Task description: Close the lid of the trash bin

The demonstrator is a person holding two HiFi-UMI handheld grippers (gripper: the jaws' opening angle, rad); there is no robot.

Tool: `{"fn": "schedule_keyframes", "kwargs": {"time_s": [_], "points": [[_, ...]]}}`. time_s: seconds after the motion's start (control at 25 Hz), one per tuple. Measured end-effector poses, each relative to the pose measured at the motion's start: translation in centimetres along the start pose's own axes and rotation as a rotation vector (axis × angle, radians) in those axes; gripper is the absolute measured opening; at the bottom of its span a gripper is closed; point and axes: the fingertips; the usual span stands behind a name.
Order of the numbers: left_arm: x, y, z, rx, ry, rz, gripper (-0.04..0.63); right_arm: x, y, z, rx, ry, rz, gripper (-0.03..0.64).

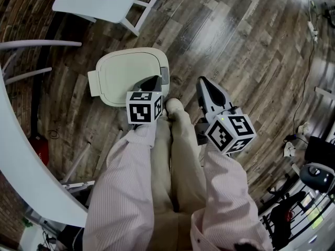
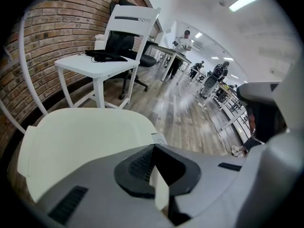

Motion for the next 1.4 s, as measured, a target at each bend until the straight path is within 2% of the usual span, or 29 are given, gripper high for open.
{"fn": "schedule_keyframes", "kwargs": {"time_s": [0.12, 0.36, 0.68, 0.96, 1.4], "points": [[-0.2, -0.1, 0.2, -0.017, 0.013, -0.002, -0.008, 0.1, -0.1, 0.0, 0.000, -0.001, 0.004, 0.003], [-0.5, 0.0, 0.7, 0.011, 0.041, -0.003, -0.008, 0.2, -0.5, -0.4, -0.001, -0.007, 0.012, 0.002], [-0.5, 0.3, 0.7, 0.020, 0.029, -0.018, -0.008, 0.4, -0.8, -0.3, 0.003, -0.004, 0.018, 0.003], [1.8, -0.1, -2.2, 0.020, -0.095, -0.009, -0.008, 0.8, 0.6, -1.8, 0.017, 0.002, -0.002, 0.003], [8.8, -2.6, -10.3, 0.011, -0.285, -0.013, -0.008, 2.6, 5.6, -7.1, 0.065, 0.002, -0.078, 0.003]]}}
Point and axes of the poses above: the fingertips, and each gripper's own axes: x backward along the fingers, y to its left, z out of its underside, and after that the axes turned 14 degrees about -y, right-handed
